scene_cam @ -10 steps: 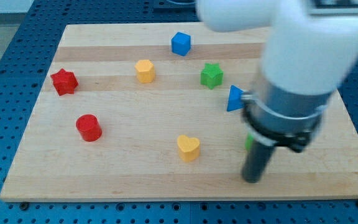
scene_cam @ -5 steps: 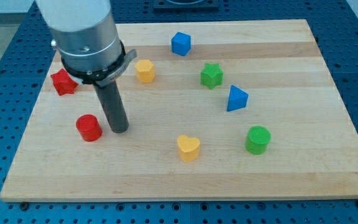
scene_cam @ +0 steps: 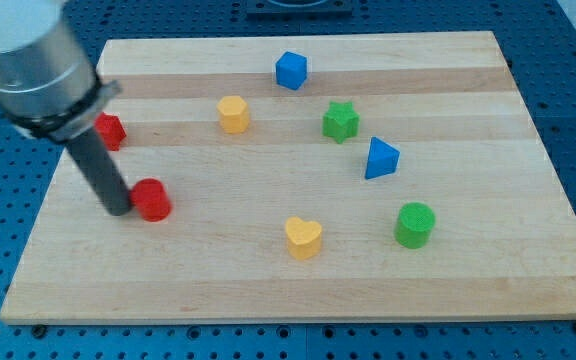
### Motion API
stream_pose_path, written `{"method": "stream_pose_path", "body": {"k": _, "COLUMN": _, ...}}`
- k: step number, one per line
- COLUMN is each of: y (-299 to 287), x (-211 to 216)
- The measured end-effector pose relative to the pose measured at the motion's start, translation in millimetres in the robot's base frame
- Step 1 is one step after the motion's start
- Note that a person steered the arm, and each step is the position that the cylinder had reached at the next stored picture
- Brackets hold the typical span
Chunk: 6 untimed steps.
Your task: Push red circle towards top left side of the board
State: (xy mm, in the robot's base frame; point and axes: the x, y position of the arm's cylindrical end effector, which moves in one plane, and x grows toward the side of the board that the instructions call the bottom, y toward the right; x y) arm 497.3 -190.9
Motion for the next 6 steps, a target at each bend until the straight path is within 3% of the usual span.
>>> {"method": "stream_pose_path", "body": {"k": 5, "y": 44.9, "x": 8.4}}
{"method": "stream_pose_path", "body": {"k": 6, "y": 47.4, "x": 30.4}}
